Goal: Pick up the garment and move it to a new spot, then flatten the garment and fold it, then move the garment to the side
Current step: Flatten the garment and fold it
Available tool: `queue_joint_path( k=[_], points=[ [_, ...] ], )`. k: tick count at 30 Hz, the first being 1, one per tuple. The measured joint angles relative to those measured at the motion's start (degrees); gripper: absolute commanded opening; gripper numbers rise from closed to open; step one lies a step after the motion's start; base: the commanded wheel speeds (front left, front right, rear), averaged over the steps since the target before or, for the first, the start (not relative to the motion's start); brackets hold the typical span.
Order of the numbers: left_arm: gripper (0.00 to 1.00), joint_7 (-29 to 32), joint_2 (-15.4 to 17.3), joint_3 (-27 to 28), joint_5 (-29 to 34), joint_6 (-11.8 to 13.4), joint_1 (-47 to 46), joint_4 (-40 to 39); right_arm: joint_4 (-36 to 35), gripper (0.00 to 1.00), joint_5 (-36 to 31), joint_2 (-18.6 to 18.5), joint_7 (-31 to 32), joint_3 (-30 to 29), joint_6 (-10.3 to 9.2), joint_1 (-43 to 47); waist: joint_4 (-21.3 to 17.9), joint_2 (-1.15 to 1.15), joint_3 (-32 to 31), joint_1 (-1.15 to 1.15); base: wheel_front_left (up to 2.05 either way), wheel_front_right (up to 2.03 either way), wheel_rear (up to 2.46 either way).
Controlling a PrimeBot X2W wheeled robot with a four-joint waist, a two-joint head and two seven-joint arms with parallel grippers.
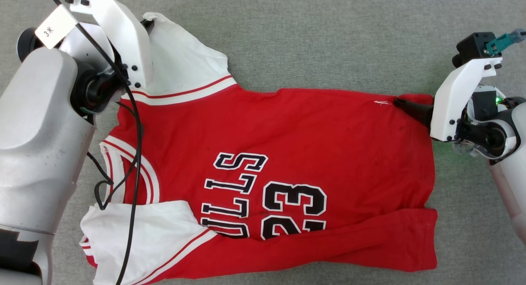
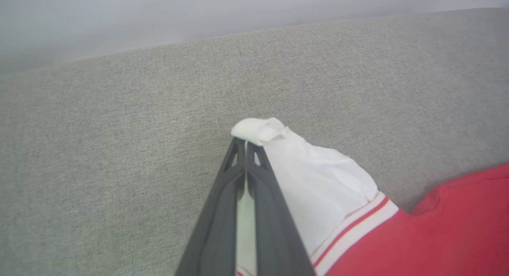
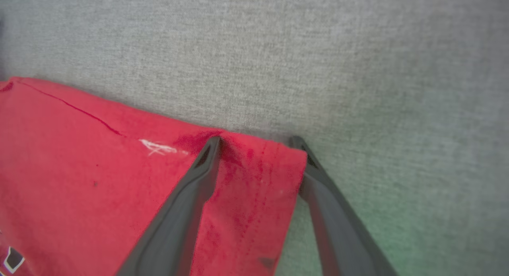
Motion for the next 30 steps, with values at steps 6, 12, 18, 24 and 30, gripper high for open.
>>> queue_joint_path(
  k=[6,12,18,24,30],
  points=[
    [0.0,-2.3,-0.6,0.5,-0.4,0.0,0.0,1.6,0.6,0.0,1.3,-0.8,1.2,1.7,-0.05,-0.7,0.9,0.0,-0.5,0.0,0.0,0.0,0.0],
    [0.0,-5.8,-0.4,1.6,-0.9,0.0,0.0,3.7,-1.5,0.0,2.5,-2.2,-3.2,1.3,0.04,-0.7,1.1,0.0,-2.6,0.01,0.0,0.0,0.0],
    [0.0,-8.6,0.0,2.5,-1.3,-0.4,0.7,5.3,-4.0,0.0,2.4,-3.3,-8.4,-0.5,0.04,-0.5,1.0,0.0,-5.8,0.0,0.0,0.0,0.0],
    [0.0,-12.1,2.2,4.2,-2.2,-0.6,4.9,4.6,-5.6,0.0,1.1,-3.6,-12.5,-1.2,0.04,3.6,0.9,0.0,-9.2,0.0,0.0,0.0,0.0],
    [0.0,-16.7,5.5,7.2,-4.7,0.8,16.2,-1.5,-7.5,0.0,-0.3,-2.8,-16.1,-1.1,0.05,10.9,0.5,0.0,-12.2,0.0,0.0,0.0,0.0]
  ],
)
